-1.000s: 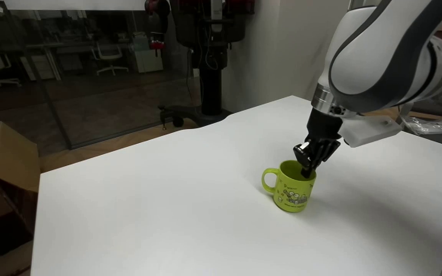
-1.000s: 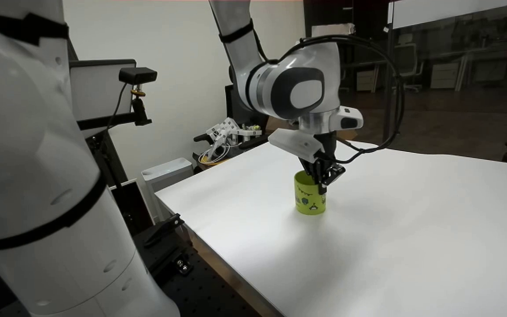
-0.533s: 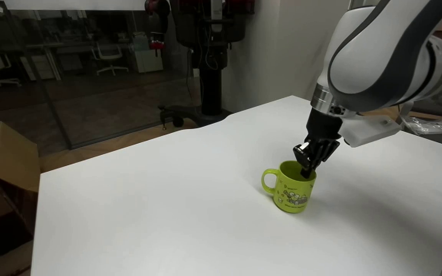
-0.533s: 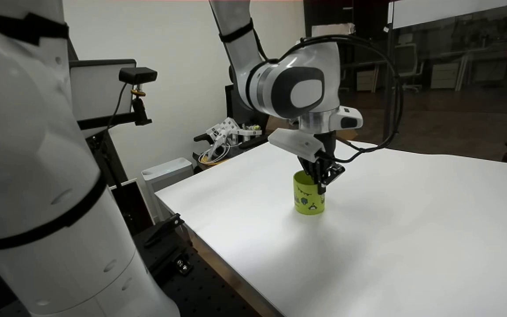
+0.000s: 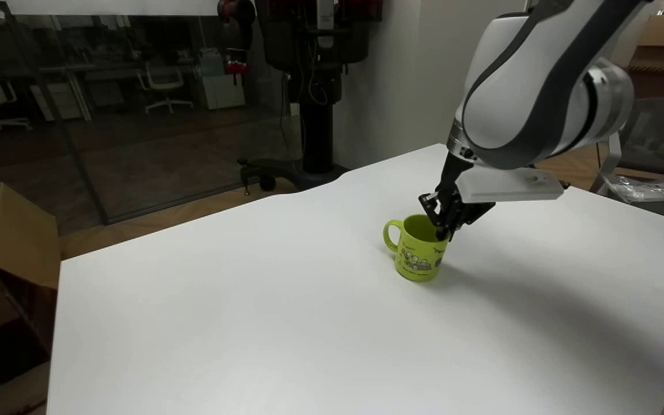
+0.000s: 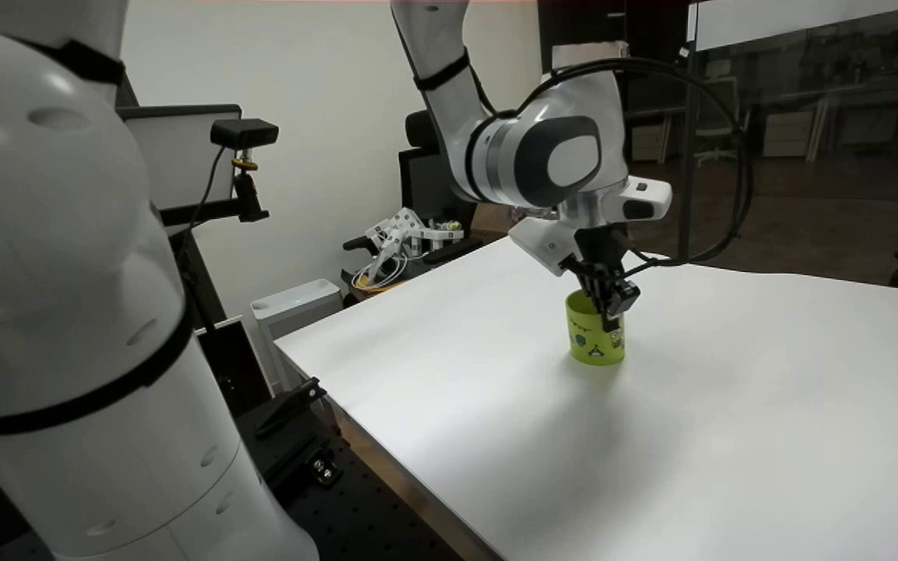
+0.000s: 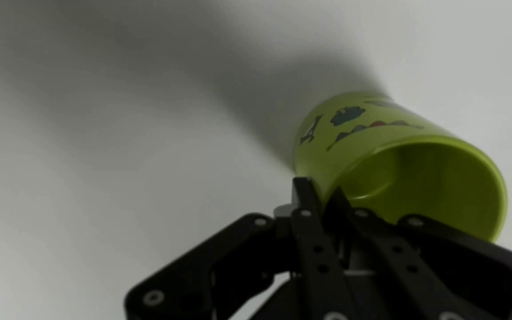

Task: Move the yellow mug backwards

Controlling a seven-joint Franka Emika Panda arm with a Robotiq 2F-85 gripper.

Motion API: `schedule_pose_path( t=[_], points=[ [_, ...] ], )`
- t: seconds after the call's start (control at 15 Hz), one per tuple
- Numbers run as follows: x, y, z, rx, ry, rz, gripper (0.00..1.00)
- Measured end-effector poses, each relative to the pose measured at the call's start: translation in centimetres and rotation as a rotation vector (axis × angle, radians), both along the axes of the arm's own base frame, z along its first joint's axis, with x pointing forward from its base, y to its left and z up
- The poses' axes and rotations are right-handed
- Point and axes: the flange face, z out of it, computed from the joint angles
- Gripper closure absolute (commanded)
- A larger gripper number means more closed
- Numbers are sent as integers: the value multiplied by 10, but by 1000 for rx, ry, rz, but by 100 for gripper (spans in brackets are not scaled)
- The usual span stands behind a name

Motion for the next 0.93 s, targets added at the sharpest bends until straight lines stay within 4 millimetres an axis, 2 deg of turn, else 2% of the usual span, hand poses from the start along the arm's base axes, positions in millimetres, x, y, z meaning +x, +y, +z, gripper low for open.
schedule_pose_path(
  t=[0.27,0.53,0.67,0.93],
  points=[
    [38,-43,4,-18,37,-196,98],
    [65,-85,8,-6,116,-385,98],
    [73,-95,8,14,153,-475,98],
    [89,-99,6,72,185,-655,98]
  ],
)
